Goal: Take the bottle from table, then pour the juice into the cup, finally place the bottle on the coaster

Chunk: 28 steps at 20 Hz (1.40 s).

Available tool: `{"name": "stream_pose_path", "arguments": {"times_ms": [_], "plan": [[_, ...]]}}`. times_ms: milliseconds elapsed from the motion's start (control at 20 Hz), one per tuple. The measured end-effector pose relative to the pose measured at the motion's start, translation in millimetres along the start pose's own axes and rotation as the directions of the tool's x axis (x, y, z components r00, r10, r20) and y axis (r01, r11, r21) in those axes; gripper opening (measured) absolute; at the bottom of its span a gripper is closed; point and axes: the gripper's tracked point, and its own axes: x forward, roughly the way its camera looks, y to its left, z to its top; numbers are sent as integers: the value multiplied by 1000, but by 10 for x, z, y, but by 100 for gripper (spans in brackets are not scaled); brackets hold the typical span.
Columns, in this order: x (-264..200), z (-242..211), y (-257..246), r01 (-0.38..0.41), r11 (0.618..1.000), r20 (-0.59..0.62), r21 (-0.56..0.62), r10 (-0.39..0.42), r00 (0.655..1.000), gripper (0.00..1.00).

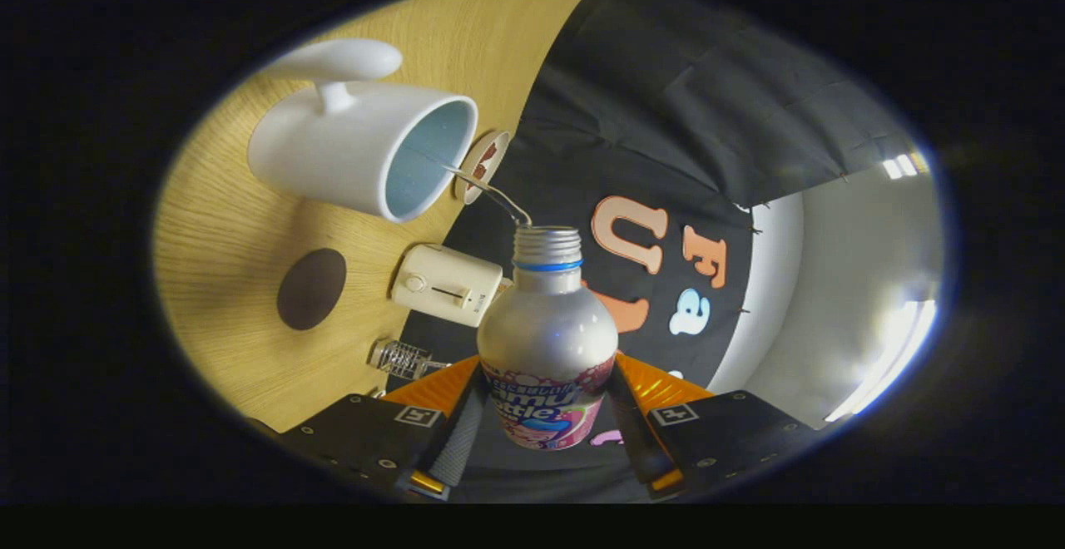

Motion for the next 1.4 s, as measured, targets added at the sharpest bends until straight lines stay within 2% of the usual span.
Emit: {"name": "stream_pose_path", "arguments": {"times_ms": [1400], "plan": [[72,64,-154,23,993,61,-117,-16,998,76]]}}
